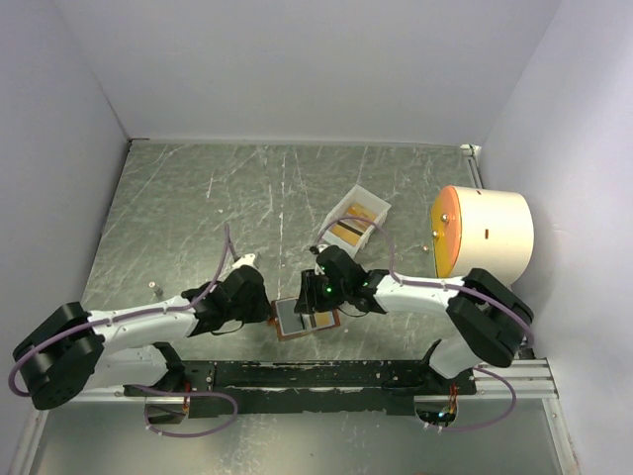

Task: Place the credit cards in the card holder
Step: Insert the credit card into the card holder.

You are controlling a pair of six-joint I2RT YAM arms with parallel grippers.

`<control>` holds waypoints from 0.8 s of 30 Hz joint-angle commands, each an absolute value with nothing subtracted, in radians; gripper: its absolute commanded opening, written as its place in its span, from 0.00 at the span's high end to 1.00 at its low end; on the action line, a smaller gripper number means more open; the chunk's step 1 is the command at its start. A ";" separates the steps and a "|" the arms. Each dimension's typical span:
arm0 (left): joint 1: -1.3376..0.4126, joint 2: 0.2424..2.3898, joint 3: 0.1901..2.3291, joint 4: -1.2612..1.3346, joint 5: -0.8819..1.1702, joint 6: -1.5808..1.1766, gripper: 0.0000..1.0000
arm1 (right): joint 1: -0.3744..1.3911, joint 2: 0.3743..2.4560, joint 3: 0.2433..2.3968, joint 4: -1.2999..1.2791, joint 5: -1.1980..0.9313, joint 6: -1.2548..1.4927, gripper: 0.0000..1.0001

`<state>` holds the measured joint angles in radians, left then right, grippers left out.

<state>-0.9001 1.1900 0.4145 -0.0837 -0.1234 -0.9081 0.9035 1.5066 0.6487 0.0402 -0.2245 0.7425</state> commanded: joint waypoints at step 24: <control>-0.903 1.197 0.417 0.029 -0.028 -0.868 0.84 | 0.803 1.425 0.630 -0.099 -0.130 0.706 0.37</control>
<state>-0.9001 1.1835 0.4335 -0.0189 -0.0483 -0.8814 0.8062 1.4071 0.6476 -0.1371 -0.0959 0.6987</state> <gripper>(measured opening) 0.165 0.625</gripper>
